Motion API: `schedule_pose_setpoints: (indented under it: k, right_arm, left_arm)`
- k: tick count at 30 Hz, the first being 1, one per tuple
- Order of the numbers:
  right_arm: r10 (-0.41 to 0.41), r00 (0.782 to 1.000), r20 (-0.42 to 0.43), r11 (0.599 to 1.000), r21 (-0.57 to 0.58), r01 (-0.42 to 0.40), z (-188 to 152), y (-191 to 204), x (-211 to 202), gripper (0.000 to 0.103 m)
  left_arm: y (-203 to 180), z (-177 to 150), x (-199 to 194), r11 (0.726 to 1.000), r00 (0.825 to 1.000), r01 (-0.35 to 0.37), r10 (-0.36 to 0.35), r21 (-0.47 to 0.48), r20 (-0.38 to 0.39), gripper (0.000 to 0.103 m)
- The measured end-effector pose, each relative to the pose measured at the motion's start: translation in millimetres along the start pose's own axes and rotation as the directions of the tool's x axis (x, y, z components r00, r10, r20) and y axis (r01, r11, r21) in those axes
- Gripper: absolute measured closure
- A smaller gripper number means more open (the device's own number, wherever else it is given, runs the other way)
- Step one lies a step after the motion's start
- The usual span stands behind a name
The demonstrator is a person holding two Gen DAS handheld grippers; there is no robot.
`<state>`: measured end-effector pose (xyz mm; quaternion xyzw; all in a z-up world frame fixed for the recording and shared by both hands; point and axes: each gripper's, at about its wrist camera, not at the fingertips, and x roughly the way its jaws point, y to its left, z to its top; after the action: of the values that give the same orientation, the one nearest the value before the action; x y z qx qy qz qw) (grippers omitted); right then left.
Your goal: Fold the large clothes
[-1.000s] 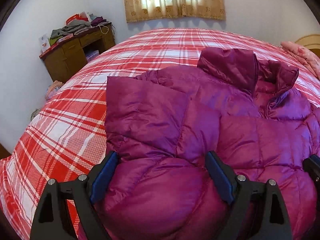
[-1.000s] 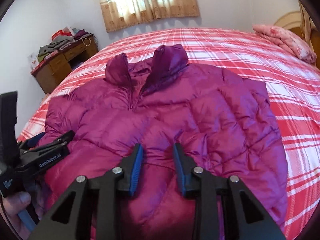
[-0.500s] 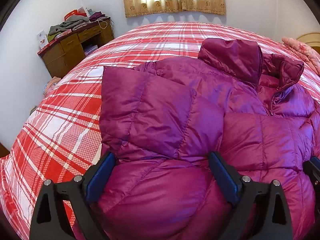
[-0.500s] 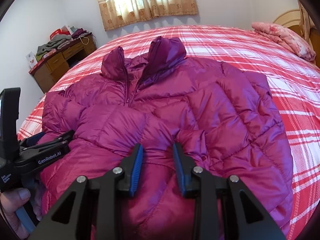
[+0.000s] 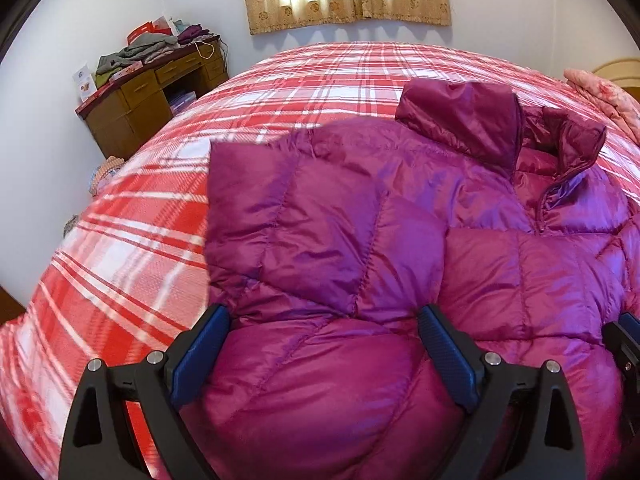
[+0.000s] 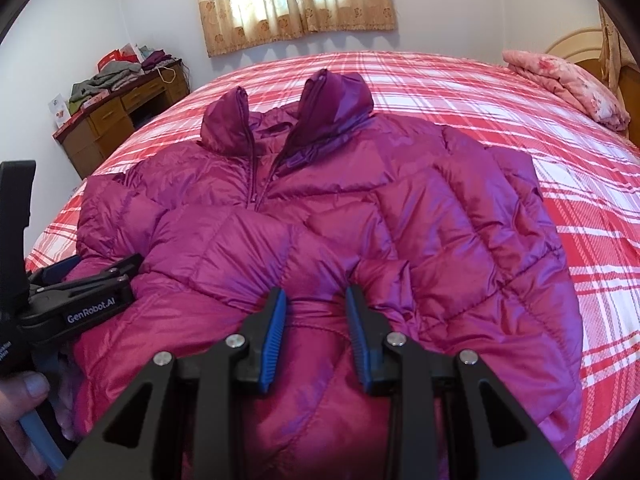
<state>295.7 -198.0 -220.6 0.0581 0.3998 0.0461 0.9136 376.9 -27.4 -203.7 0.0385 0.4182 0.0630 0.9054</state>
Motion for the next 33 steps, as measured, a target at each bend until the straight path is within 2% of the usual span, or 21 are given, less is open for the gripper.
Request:
schedule_pose_setpoints:
  k: [2,4,6,8,10,12,14,16,26,33]
  right_arm:
    - [0.023,1.0,0.016,1.0,0.012,-0.023,5,-2,-12,0.069]
    - [0.022,0.996,0.088,1.0,0.012,-0.023,18,-10,-34,0.067]
    - [0.002,0.993,0.122,1.0,0.025,-0.005,33,-19,-43,0.067]
    - [-0.052,0.988,0.144,0.997,0.057,0.044,52,-37,-42,0.067]
    - [-0.105,0.985,0.134,0.992,0.077,0.096,63,-52,-32,0.067]
    - [-0.134,0.989,0.071,0.987,0.099,0.126,69,-69,-11,0.067]
    - [-0.152,0.988,0.008,0.985,0.088,0.151,65,-81,11,0.067]
    - [-0.154,0.988,-0.024,0.986,0.065,0.155,56,-87,25,0.067]
    - [-0.142,0.99,-0.012,0.987,0.072,0.143,46,-94,34,0.066]
    - [-0.156,0.988,-0.008,0.986,0.06,0.156,43,-91,33,0.066]
  left_arm:
    - [9,12,-24,1.0,0.997,0.025,-0.025,0.008,0.077,0.007]
    - [22,30,-47,0.999,0.985,0.032,-0.031,-0.004,0.172,0.007]
    - [37,50,-49,0.999,0.979,0.019,-0.012,-0.03,0.206,0.007]
    - [48,63,-27,0.998,0.983,-0.022,0.032,-0.057,0.18,0.007]
    - [54,64,7,0.996,0.994,-0.056,0.062,-0.067,0.094,0.007]
    - [52,57,38,0.995,0.997,-0.069,0.07,-0.075,0.013,0.007]
    - [46,45,55,0.995,0.997,-0.076,0.075,-0.063,-0.017,0.007]
    - [40,38,59,0.995,0.996,-0.091,0.091,-0.051,-0.004,0.007]
    - [29,30,59,0.989,0.989,-0.146,0.146,-0.028,0.016,0.004]
    - [31,29,58,0.99,0.991,-0.136,0.137,-0.039,0.013,0.003]
